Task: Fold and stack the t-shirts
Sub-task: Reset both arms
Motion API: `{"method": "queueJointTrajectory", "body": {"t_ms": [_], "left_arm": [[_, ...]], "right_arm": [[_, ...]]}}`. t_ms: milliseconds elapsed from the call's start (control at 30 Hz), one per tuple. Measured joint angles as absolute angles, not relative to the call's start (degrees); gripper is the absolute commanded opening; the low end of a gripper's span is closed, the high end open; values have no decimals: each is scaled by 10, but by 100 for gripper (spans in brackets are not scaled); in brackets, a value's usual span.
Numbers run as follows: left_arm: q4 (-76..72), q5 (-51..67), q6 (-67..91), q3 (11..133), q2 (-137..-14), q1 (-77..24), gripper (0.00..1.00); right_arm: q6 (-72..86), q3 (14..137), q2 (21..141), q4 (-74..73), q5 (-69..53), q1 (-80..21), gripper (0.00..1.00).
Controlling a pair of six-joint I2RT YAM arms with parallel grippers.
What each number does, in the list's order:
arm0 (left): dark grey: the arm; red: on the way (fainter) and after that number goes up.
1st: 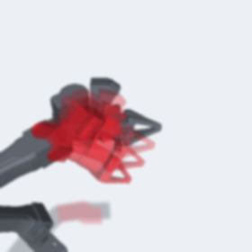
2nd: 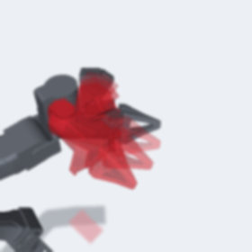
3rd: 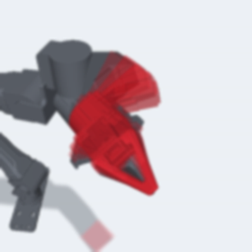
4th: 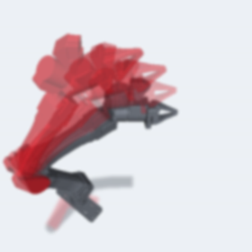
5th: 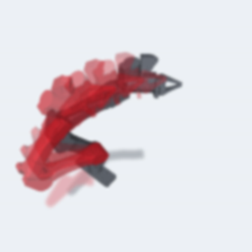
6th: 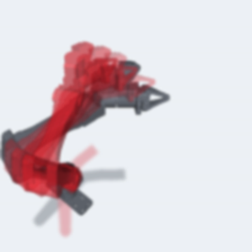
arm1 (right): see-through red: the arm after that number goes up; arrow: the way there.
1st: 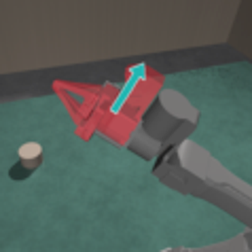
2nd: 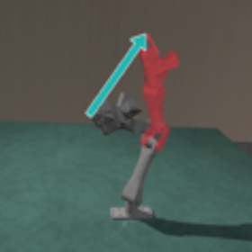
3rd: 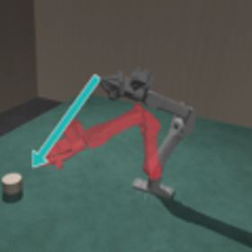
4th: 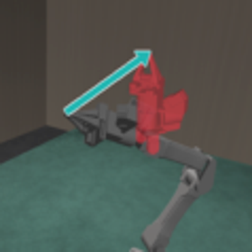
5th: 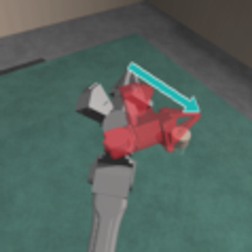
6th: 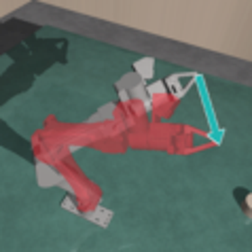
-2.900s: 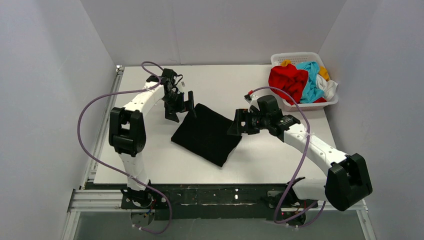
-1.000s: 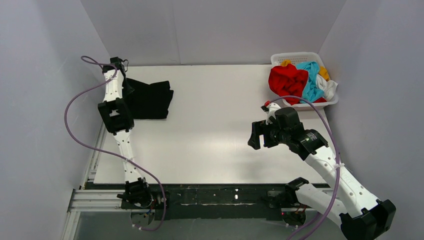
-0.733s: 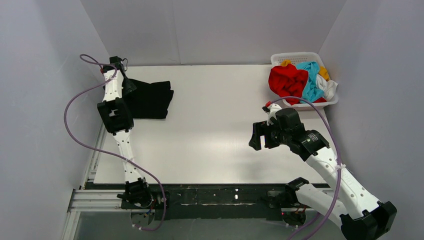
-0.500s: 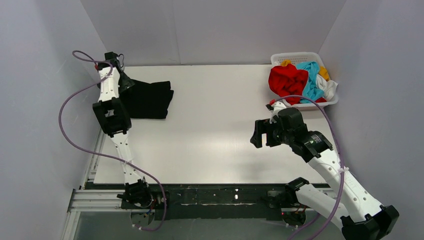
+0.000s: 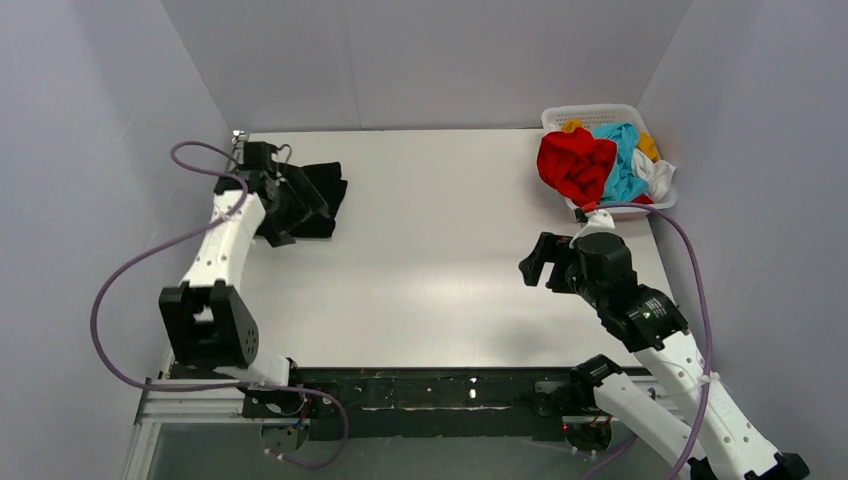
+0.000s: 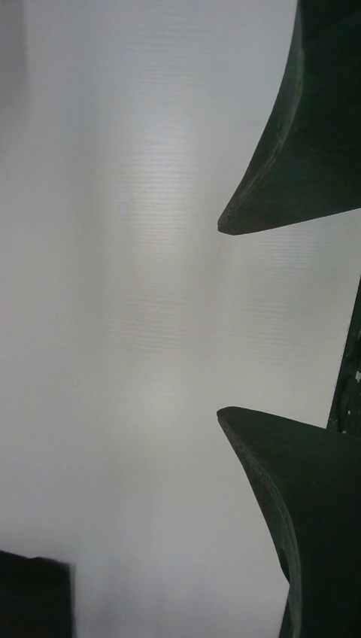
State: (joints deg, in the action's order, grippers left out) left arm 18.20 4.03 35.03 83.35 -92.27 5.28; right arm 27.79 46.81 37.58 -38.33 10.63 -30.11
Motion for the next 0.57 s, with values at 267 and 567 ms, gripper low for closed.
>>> {"method": "queueJointTrajectory", "body": {"t_ms": [267, 567], "left_arm": [[128, 42, 380, 568, -609, -171, 98], [141, -55, 375, 457, -557, -357, 98]], "right_arm": [[321, 460, 436, -382, 176, -300, 90], [352, 416, 400, -322, 229, -300, 90]]}}
